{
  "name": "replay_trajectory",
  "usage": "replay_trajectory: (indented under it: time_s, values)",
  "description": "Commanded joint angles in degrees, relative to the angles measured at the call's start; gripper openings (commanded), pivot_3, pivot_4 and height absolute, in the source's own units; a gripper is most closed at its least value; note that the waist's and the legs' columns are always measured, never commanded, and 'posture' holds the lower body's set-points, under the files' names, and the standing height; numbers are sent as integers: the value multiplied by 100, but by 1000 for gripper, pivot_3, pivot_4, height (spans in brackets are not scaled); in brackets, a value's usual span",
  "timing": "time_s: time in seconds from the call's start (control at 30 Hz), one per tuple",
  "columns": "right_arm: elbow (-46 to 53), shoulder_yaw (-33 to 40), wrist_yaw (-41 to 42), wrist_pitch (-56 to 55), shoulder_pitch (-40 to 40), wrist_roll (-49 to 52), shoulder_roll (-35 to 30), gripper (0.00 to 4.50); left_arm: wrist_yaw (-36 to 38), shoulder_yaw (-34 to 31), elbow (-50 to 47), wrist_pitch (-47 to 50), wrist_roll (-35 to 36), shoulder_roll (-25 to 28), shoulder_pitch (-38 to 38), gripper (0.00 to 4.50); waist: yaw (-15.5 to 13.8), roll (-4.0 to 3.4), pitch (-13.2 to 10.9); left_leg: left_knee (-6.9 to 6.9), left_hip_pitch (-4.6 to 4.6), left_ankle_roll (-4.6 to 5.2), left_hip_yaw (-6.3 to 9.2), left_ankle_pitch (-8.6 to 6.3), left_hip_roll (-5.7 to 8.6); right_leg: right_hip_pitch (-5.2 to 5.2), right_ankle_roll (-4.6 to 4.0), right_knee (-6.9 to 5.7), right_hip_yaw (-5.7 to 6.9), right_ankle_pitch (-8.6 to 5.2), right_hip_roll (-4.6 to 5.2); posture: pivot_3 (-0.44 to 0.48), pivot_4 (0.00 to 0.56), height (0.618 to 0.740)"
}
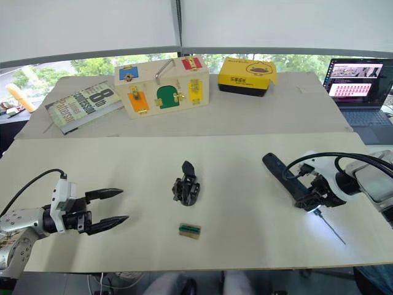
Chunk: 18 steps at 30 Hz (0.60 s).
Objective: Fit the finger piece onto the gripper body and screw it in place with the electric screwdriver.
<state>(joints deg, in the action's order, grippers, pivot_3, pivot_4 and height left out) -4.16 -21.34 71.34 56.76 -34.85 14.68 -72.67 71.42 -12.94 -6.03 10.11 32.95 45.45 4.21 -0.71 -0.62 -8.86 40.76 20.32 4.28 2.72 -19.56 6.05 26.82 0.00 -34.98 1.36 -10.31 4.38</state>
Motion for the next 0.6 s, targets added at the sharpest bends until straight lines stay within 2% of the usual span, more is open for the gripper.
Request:
replay_trajectory:
  time_s: [0.03,0.2,0.33,0.47,0.6]
  values:
    - [-62,400,68,-199,-12,-66,-154,4464,-225,-197,-365,281,11,171,115,4500,2,0,0,0,0,0,0,0,0,0,0,0,0,0,0,0,150,740]
    - [23,1019,205,-607,314,112,-363,4464,-642,-198,-463,548,-256,304,170,4500,-7,0,0,0,-1,0,1,0,0,0,0,-3,1,0,-1,0,150,740]
    - [536,2825,1063,-2337,1256,935,-194,4464,-964,-311,-351,-3,-852,328,212,4500,-5,1,-1,1,-4,0,3,0,0,-5,0,-3,3,0,-2,0,150,740]
    - [1364,3821,1193,-3426,2232,1354,592,4464,-1033,-318,-254,-502,-1204,282,347,4500,-3,14,3,6,-20,-1,7,0,-3,-28,0,-1,7,0,-4,0,150,740]
    - [2147,3995,938,-4320,2651,1665,1704,4464,-1023,-327,-178,-706,-1265,229,421,4500,-2,29,0,2,-51,-1,8,-2,-3,-56,1,-1,3,0,-7,0,150,740]
